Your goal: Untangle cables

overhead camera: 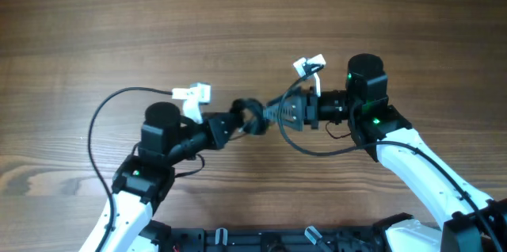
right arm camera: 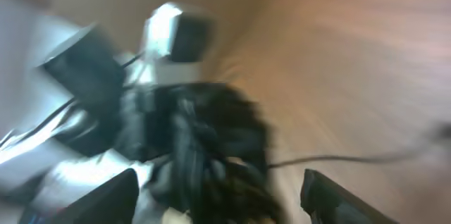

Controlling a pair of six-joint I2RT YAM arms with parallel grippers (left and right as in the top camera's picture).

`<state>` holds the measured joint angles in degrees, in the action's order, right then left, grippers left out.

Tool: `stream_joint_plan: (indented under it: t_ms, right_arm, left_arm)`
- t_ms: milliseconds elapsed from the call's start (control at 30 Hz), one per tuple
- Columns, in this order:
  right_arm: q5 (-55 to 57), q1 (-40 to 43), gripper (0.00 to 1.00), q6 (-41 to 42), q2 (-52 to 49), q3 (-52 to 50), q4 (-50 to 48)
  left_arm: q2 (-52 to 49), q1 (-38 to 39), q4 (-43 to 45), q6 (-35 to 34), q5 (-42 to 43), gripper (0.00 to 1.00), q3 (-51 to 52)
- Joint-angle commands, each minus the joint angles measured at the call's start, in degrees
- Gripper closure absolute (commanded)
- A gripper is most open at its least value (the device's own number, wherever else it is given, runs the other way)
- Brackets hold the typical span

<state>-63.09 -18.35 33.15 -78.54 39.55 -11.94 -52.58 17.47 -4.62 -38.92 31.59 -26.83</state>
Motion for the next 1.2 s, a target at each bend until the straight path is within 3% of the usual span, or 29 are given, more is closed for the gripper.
stream_joint_plan:
  t_ms: [0, 133, 233, 333, 400, 467, 567, 667, 767, 867, 967, 1000, 1033, 1067, 1133, 1167]
  right_arm:
    - [16.90, -0.17, 0.26, -1.44, 0.31, 0.46, 2.45]
    - [15.17, -2.45, 0.27, 2.05, 0.31, 0.46, 4.33]
    - [15.45, -7.26, 0.29, 3.19, 0.31, 0.46, 5.16]
    - [21.73, -13.60, 0.40, 3.28, 0.31, 0.46, 5.18]
    - [25.05, -15.69, 0.40, 3.43, 0.31, 0.46, 5.16]
    - [28.70, -18.01, 0.33, 4.50, 0.31, 0.46, 5.16]
    - [33.62, -20.87, 0.27, 4.15, 0.26, 0.46, 5.14]
    - [38.51, -24.94, 0.27, -2.03, -0.46, 0.46, 4.87]
    - [45.33, -28.13, 0.27, -5.33, -3.37, 0.46, 3.48]
    - [42.36, -29.44, 0.28, -4.52, -6.99, 0.46, -1.84]
    - [41.35, -30.08, 0.40, -4.52, -9.18, 0.46, -4.37]
    - [41.33, -30.08, 0.49, -4.50, -9.73, 0.46, -4.85]
    - [41.33, -30.08, 0.62, -4.52, -9.88, 0.46, -5.03]
    - [41.38, -30.08, 0.85, -4.59, -9.86, 0.46, -5.01]
    - [41.38, -29.66, 0.96, -4.61, -9.73, 0.46, -4.96]
    - [41.18, -29.18, 0.96, -4.39, -9.44, 0.48, -4.76]
  left_arm:
    - [4.42, -3.89, -5.16, -7.82, -7.26, 0.96, 0.26]
    - [5.81, -4.35, -6.34, -18.93, -11.82, 0.96, 0.26]
    - [5.68, -4.33, -6.40, -22.86, -12.59, 0.96, 0.26]
    - [5.29, -4.20, -6.84, -28.57, -15.26, 0.96, 0.26]
    - [5.27, -4.20, -6.82, -33.18, -16.04, 0.96, 0.26]
    - [5.27, -4.20, -6.80, -40.98, -16.13, 0.96, 0.26]
    - [5.27, -4.20, -6.80, -55.01, -16.26, 0.96, 0.26]
    - [5.27, -4.20, -6.80, -70.25, -16.20, 0.96, 0.26]
    - [5.27, -4.20, -6.80, -76.41, -14.75, 0.96, 0.26]
    - [5.27, -4.20, -6.78, -81.85, -13.18, 0.96, 0.26]
    - [5.27, -4.20, -6.78, -84.61, -12.98, 0.96, 0.26]
    - [5.27, -4.20, -6.78, -84.59, -13.00, 0.96, 0.26]
    - [5.27, -4.20, -6.78, -84.56, -13.00, 0.96, 0.26]
    - [5.27, -4.20, -6.78, -84.48, -13.03, 0.96, 0.26]
    - [5.27, -4.20, -6.78, -79.84, -13.22, 0.96, 0.26]
    - [5.27, -4.20, -6.80, -74.38, -13.51, 0.96, 0.26]
